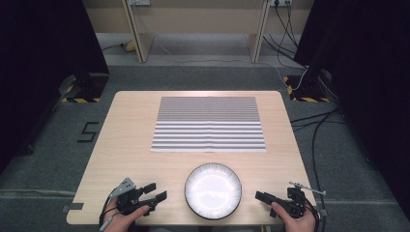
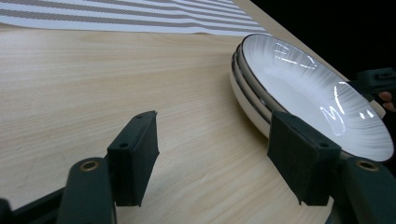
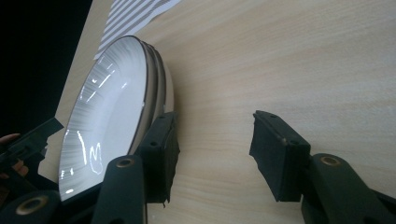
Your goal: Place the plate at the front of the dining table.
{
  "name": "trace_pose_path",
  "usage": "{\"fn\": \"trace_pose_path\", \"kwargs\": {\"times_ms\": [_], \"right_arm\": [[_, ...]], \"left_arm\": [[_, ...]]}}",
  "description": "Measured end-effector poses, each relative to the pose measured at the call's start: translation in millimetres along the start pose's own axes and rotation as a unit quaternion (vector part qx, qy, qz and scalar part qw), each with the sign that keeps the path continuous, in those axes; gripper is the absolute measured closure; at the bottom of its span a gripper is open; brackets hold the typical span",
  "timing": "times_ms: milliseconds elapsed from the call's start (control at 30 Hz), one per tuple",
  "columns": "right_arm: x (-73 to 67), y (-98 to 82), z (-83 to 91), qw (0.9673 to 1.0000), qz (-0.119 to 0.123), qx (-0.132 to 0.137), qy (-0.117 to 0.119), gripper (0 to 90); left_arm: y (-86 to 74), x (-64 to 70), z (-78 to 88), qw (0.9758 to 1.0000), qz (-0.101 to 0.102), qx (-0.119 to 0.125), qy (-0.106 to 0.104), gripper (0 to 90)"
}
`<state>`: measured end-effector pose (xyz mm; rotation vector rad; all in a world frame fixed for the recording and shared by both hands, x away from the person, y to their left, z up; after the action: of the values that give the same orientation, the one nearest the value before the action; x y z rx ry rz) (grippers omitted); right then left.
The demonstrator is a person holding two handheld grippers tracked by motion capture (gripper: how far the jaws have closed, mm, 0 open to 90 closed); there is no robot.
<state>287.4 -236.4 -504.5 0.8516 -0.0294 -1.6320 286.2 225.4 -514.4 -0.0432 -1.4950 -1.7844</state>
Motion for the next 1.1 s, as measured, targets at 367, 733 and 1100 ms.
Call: {"fn": "trace_pose_path", "kwargs": {"times_ms": [367,733,1100], "right_arm": [[-17.8,15.0,0.2,0.9997,0.020,-0.013,0.005,62.0],[-43.5,35.4,-10.8,0.9974,0.057,-0.045,0.003,75.7],[-58.3,36.7,-28.8,0.9927,0.089,-0.082,-0.004,86.4]], "left_arm": [[10.8,9.1,-12.8,0.9997,0.003,-0.013,-0.022,40.5],[24.7,16.3,-38.3,0.9984,-0.002,-0.028,-0.049,49.2],[27.1,15.5,-56.4,0.9974,0.006,-0.049,-0.053,56.3]]}}
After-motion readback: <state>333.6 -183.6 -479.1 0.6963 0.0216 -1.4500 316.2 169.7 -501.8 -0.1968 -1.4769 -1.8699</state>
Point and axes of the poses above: each handheld gripper's, and its own axes: z roughly backward along the jaws, y roughly out of its top, x roughly to its right, the point moved 2 cm from there along -z, roughly forward along the jaws, and after that the axes turned 14 degrees about -y, right-handed, at the moved point
